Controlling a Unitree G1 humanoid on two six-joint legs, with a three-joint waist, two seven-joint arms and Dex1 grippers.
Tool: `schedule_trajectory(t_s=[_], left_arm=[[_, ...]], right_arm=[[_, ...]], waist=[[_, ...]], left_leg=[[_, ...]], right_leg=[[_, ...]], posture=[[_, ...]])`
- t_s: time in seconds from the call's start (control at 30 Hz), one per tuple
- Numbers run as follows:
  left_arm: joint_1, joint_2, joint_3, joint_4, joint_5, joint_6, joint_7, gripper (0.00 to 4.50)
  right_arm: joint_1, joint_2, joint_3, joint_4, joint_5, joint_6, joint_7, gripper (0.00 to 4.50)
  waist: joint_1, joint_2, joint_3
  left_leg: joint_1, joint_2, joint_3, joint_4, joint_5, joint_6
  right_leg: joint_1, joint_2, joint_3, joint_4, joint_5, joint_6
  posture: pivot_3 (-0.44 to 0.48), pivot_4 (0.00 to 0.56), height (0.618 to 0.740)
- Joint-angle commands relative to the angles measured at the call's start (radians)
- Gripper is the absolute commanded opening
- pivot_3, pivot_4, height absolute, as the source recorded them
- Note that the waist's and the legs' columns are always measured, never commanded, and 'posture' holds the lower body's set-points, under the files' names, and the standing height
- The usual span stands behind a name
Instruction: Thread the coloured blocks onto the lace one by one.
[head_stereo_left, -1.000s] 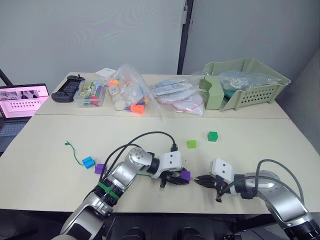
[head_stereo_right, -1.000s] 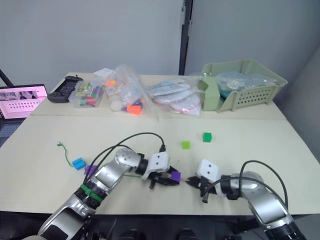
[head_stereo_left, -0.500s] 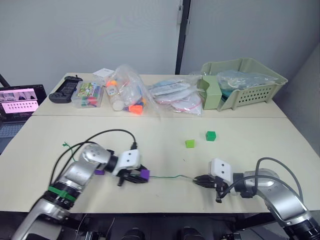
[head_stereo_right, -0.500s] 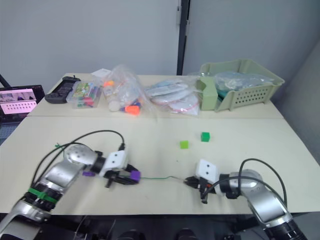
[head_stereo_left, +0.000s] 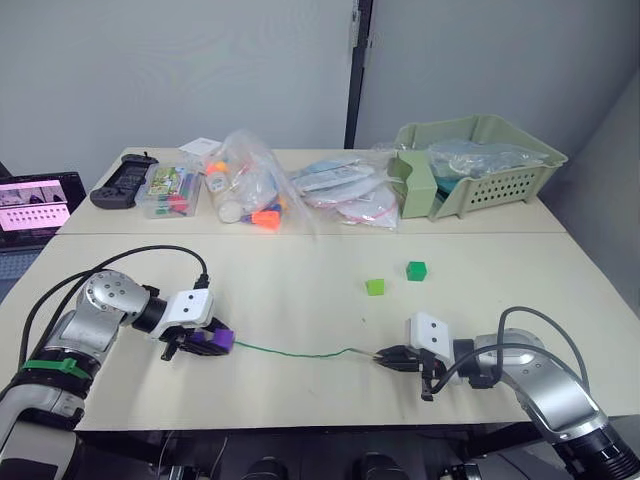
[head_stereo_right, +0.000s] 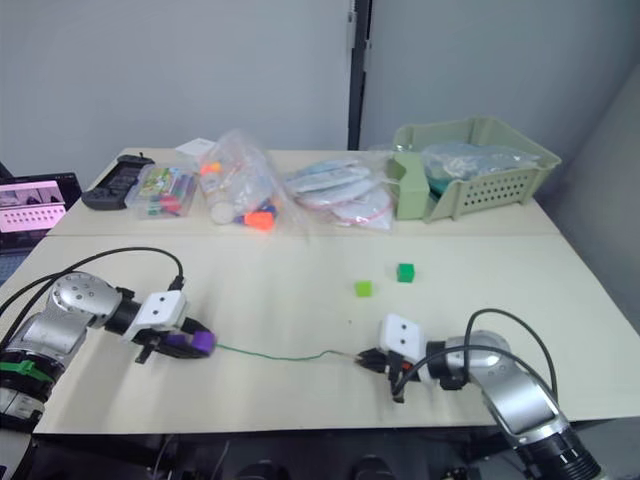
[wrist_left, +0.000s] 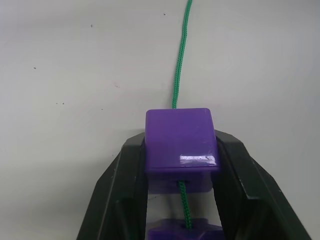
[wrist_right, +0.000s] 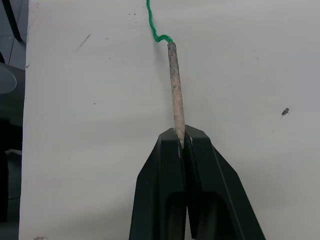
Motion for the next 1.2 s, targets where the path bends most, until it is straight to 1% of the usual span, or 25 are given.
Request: schedule_trajectory(t_s=[0.03, 0.07, 0.1, 0.17, 0.2, 0.27, 0.4, 0.5, 0.53, 0.6, 0.7, 0.77, 0.83, 0.87, 0.93, 1.0, 1.07, 1.2], left_arm=[[0.020, 0.011, -0.014, 0.053, 0.063, 0.004, 0.012, 1.21], [0.020, 0.005, -0.008, 0.047, 0.052, 0.023, 0.014, 1.21], [0.019, 0.001, -0.007, 0.044, 0.050, 0.031, 0.014, 2.23], [0.020, -0.001, -0.003, 0.035, 0.053, 0.029, 0.015, 2.87], [0.022, 0.001, -0.001, 0.025, 0.054, 0.026, 0.014, 3.09], [0.019, 0.005, 0.010, -0.004, 0.038, 0.046, 0.008, 3.83], [-0.028, 0.000, 0.053, -0.090, -0.039, 0.159, -0.015, 3.83], [-0.039, -0.010, 0.067, -0.218, -0.092, 0.262, -0.021, 3.83], [-0.040, -0.035, 0.063, -0.306, -0.129, 0.336, -0.002, 3.83], [-0.025, -0.092, 0.048, -0.425, -0.166, 0.418, 0.043, 3.83], [0.001, -0.150, 0.038, -0.499, -0.166, 0.482, 0.106, 3.83], [0.030, -0.258, -0.011, -0.537, -0.153, 0.498, 0.195, 3.83], [0.044, -0.348, -0.048, -0.543, -0.137, 0.512, 0.269, 3.83], [0.045, -0.375, -0.068, -0.527, -0.116, 0.496, 0.281, 3.83], [0.044, -0.399, -0.089, -0.499, -0.079, 0.462, 0.300, 3.83], [0.031, -0.439, -0.110, -0.473, -0.068, 0.443, 0.324, 3.83], [0.024, -0.461, -0.140, -0.463, -0.044, 0.426, 0.334, 3.83], [0.026, -0.462, -0.137, -0.454, -0.034, 0.430, 0.338, 3.83]], right_arm=[[-0.021, 0.002, -0.007, -0.015, 0.006, -0.015, 0.003, 0.00], [-0.023, 0.004, -0.006, -0.015, 0.005, -0.014, 0.001, 0.00], [-0.027, 0.006, -0.005, -0.013, 0.004, -0.014, 0.001, 0.00], [-0.029, 0.007, -0.005, -0.013, 0.005, -0.013, 0.001, 0.00], [-0.030, 0.007, -0.005, -0.014, 0.006, -0.013, 0.001, 0.00], [-0.030, 0.007, -0.004, -0.015, 0.007, -0.012, 0.001, 0.00], [-0.032, 0.007, -0.003, -0.016, 0.007, -0.010, 0.001, 0.00], [-0.039, 0.012, 0.003, -0.019, 0.007, -0.003, -0.002, 0.00], [-0.044, 0.016, 0.008, -0.019, 0.005, 0.001, -0.005, 0.00], [-0.050, 0.024, 0.019, -0.019, 0.000, 0.005, -0.009, 0.00], [-0.055, 0.030, 0.028, -0.016, -0.004, 0.007, -0.013, 0.00], [-0.061, 0.035, 0.037, -0.018, -0.009, 0.010, -0.016, 0.00], [-0.064, 0.040, 0.041, -0.019, -0.010, 0.012, -0.017, 0.00], [-0.065, 0.041, 0.043, -0.019, -0.012, 0.012, -0.016, 0.00], [-0.069, 0.041, 0.046, -0.019, -0.012, 0.015, -0.017, 0.00], [-0.068, 0.039, 0.048, -0.025, -0.010, 0.019, -0.019, 0.00], [-0.067, 0.036, 0.048, -0.031, -0.008, 0.023, -0.019, 0.00], [-0.061, 0.029, 0.045, -0.037, -0.008, 0.025, -0.017, 0.00]], waist=[[-0.001, 0.000, 0.000], [-0.001, 0.000, 0.000], [-0.002, 0.000, 0.000], [0.000, 0.000, 0.000], [0.001, 0.000, 0.000], [0.005, 0.000, 0.000], [0.008, 0.000, 0.000], [0.011, 0.000, 0.000], [0.012, 0.000, 0.000], [0.016, 0.000, 0.000], [0.021, 0.000, 0.000], [0.019, 0.000, 0.000], [0.027, 0.000, 0.000], [0.029, 0.000, 0.000], [0.029, -0.001, 0.000], [0.029, 0.000, 0.000], [0.029, 0.000, 0.000], [0.028, 0.000, 0.000]], left_leg=[[0.000, 0.001, 0.000, 0.000, 0.000, 0.000], [0.000, 0.001, 0.000, 0.000, 0.000, 0.000], [0.000, 0.002, 0.000, 0.000, 0.000, 0.000], [0.000, 0.002, 0.001, 0.000, 0.000, 0.000], [0.000, 0.002, 0.001, 0.000, 0.000, 0.000], [0.000, 0.002, 0.001, 0.000, 0.000, 0.000], [-0.001, 0.002, 0.001, 0.000, 0.000, 0.000], [-0.006, 0.001, 0.001, 0.001, 0.000, 0.000], [-0.012, 0.001, 0.000, 0.002, 0.000, 0.000], [-0.015, 0.001, -0.001, 0.003, 0.000, 0.000], [-0.015, 0.000, -0.002, 0.003, 0.000, 0.000], [-0.015, -0.001, -0.002, 0.003, 0.000, 0.000], [-0.013, -0.001, -0.003, 0.003, 0.000, 0.000], [-0.013, -0.001, -0.003, 0.004, 0.000, 0.000], [-0.016, -0.003, -0.002, 0.007, 0.000, 0.000], [-0.015, -0.003, -0.003, 0.007, 0.000, 0.000], [-0.015, -0.003, -0.003, 0.007, 0.000, 0.000], [-0.015, -0.004, -0.003, 0.008, 0.000, 0.000]], right_leg=[[0.000, 0.000, 0.000, 0.000, 0.000, 0.000], [0.000, 0.001, 0.000, 0.000, 0.000, 0.000], [0.000, 0.001, 0.000, 0.000, 0.000, 0.000], [0.000, 0.001, 0.000, 0.001, 0.000, 0.000], [0.000, 0.001, 0.000, 0.001, 0.000, 0.000], [0.000, 0.001, 0.000, 0.000, 0.000, 0.000], [-0.001, 0.000, 0.000, 0.000, 0.000, 0.000], [-0.006, 0.000, 0.000, 0.001, 0.000, 0.000], [-0.011, 0.000, 0.000, 0.002, 0.000, 0.000], [-0.012, 0.000, -0.001, 0.002, 0.001, 0.000], [-0.012, -0.002, 0.000, 0.001, 0.001, 0.001], [-0.012, -0.001, 0.000, 0.001, 0.001, 0.001], [-0.011, -0.001, 0.000, 0.002, 0.001, 0.001], [-0.011, -0.001, 0.000, 0.001, 0.001, 0.001], [-0.011, -0.001, -0.001, 0.002, 0.001, 0.001], [-0.011, -0.001, -0.001, 0.002, 0.002, 0.001], [-0.011, -0.001, -0.001, 0.002, 0.002, 0.000], [-0.011, -0.001, -0.001, 0.002, 0.002, 0.001]], posture=[[0.000, 0.150, 0.740], [0.000, 0.150, 0.740], [0.000, 0.150, 0.740], [0.000, 0.150, 0.740], [0.000, 0.150, 0.740], [0.000, 0.150, 0.740], [0.000, 0.150, 0.740], [0.000, 0.150, 0.740], [0.000, 0.150, 0.740], [0.000, 0.150, 0.740], [0.000, 0.150, 0.740], [0.000, 0.150, 0.740], [0.000, 0.150, 0.740], [0.000, 0.150, 0.740], [0.000, 0.150, 0.740], [0.000, 0.150, 0.740], [0.000, 0.150, 0.740], [0.000, 0.150, 0.740]])
